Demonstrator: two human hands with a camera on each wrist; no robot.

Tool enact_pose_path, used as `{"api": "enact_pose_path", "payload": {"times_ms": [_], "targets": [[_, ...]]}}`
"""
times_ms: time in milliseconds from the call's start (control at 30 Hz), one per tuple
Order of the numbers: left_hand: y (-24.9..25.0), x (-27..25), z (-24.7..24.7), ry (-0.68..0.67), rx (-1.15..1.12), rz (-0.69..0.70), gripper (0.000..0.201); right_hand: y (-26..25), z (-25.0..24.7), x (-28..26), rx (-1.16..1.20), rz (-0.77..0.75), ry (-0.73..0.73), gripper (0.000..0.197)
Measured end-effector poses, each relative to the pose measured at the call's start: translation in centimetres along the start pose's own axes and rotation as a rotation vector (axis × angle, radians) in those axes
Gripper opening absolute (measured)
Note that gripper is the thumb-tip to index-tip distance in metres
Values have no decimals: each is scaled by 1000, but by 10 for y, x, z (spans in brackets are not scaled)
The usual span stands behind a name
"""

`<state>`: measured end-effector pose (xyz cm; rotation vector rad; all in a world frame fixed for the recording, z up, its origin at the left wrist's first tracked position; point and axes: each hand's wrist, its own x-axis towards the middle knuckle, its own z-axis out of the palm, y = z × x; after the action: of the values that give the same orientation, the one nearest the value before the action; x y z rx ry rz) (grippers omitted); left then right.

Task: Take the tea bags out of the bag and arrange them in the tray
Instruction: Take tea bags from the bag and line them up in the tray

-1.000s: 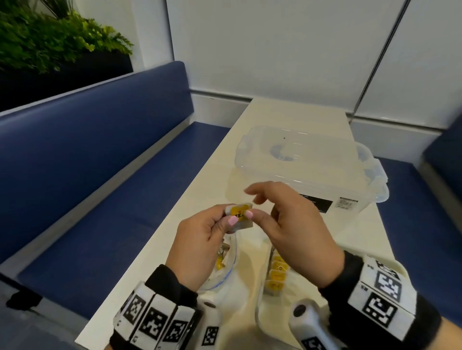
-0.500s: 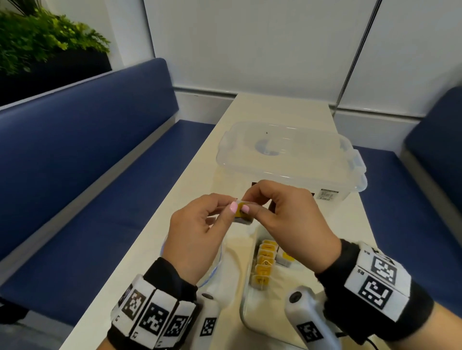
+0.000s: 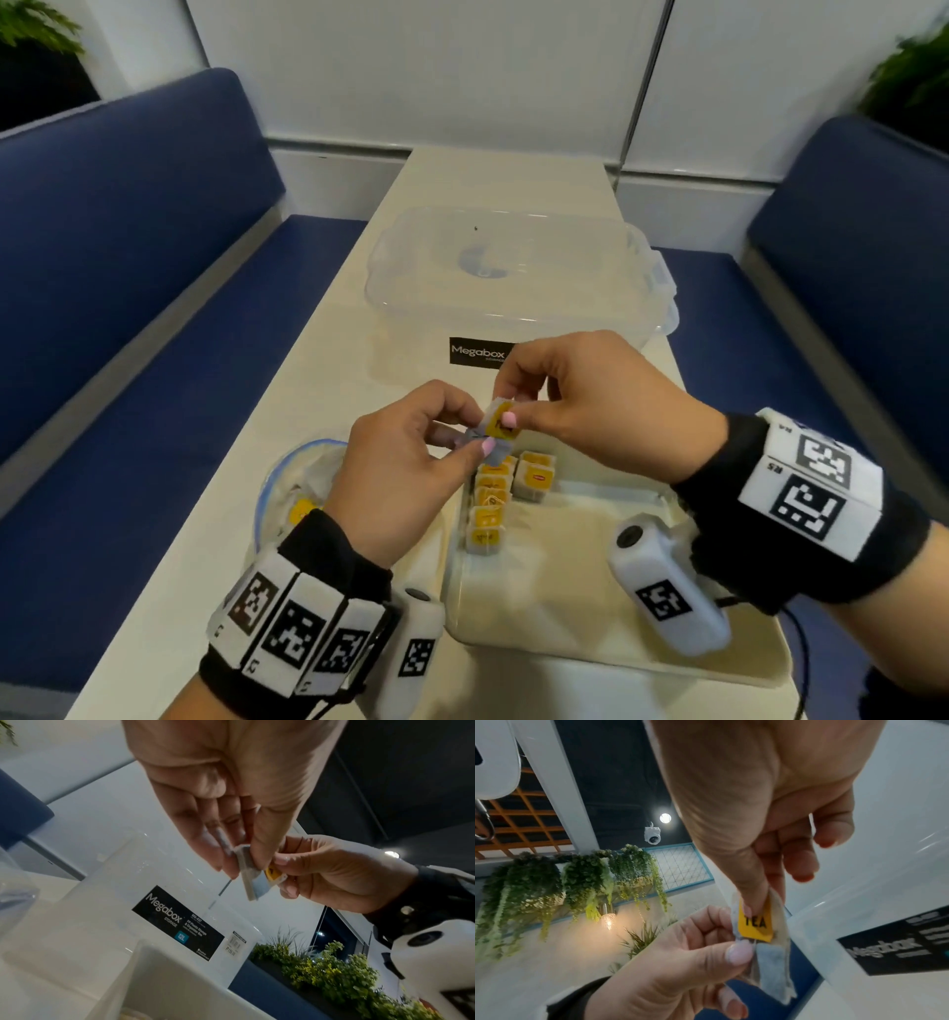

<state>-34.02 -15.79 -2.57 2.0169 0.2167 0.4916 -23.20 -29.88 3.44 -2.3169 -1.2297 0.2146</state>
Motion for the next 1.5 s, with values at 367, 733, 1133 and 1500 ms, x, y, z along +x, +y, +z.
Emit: {"api": "enact_pose_path", "payload": {"times_ms": [367,733,1133,1500], "targets": [[-37,-28,-10,-162,317,-106,24,46,29,3,-297,200,-272,9],[-50,-51,-4,-370,380,-256,52,64,73,16,-476,193,-401,18],[-51,-50,-6,-399,344,-267,48,71,83,20,-540,192,-373,23],[-63,-17,-66,-72,563,-330,21,45,55,17,-456,194,-171,22]]}}
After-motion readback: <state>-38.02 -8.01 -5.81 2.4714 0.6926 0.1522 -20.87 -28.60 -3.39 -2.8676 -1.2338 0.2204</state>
